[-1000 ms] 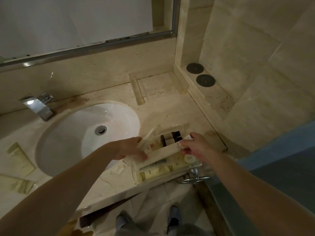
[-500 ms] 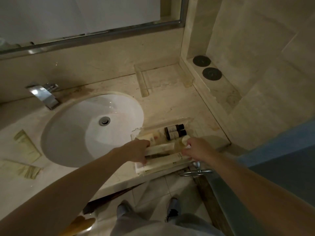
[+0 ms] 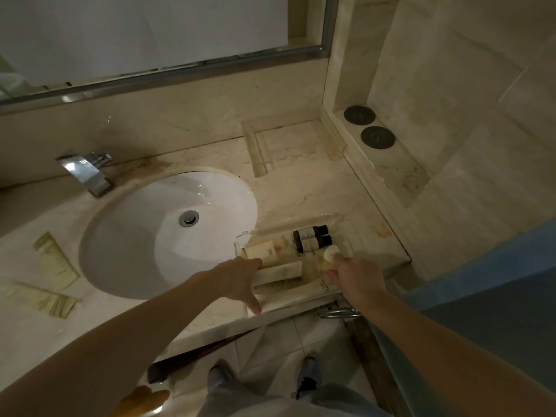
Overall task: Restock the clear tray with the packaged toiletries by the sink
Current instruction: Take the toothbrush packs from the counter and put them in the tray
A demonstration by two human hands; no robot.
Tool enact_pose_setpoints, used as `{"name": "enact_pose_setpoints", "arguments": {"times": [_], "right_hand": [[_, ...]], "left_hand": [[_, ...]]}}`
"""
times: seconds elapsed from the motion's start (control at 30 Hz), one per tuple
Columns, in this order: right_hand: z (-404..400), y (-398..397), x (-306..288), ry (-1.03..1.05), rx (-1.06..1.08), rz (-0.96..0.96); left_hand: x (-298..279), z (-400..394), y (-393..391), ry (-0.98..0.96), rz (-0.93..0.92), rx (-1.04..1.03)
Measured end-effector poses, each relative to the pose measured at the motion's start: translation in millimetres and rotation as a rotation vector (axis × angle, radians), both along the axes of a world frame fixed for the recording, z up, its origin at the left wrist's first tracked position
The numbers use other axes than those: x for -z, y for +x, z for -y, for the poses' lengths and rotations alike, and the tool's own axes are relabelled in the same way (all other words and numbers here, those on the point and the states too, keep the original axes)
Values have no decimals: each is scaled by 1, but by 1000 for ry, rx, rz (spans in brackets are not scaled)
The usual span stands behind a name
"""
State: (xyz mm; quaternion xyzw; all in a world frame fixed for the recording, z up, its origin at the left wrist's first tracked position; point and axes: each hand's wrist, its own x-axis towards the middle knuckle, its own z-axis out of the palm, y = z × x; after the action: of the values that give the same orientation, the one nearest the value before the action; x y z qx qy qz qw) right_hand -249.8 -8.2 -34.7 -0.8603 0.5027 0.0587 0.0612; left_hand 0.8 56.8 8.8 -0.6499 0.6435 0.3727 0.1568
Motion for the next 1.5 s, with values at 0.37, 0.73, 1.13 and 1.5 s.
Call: {"name": "enact_pose_setpoints", "arguments": {"times": [0.37,0.73,1.13,1.5], "right_hand": [[11,-1,-13,60,158,260],[34,37,-61,887,427,1122],[43,-7,-49,957,618,1150],[44,-23,-41,928,670,1174]], "left_hand": [[-14,10,-2,-32,-34,-40],[-41,40,-8,245,-692,-331],[-35,44,21,328,-792,-430],[-46,46,26,241,-938,-665]]}}
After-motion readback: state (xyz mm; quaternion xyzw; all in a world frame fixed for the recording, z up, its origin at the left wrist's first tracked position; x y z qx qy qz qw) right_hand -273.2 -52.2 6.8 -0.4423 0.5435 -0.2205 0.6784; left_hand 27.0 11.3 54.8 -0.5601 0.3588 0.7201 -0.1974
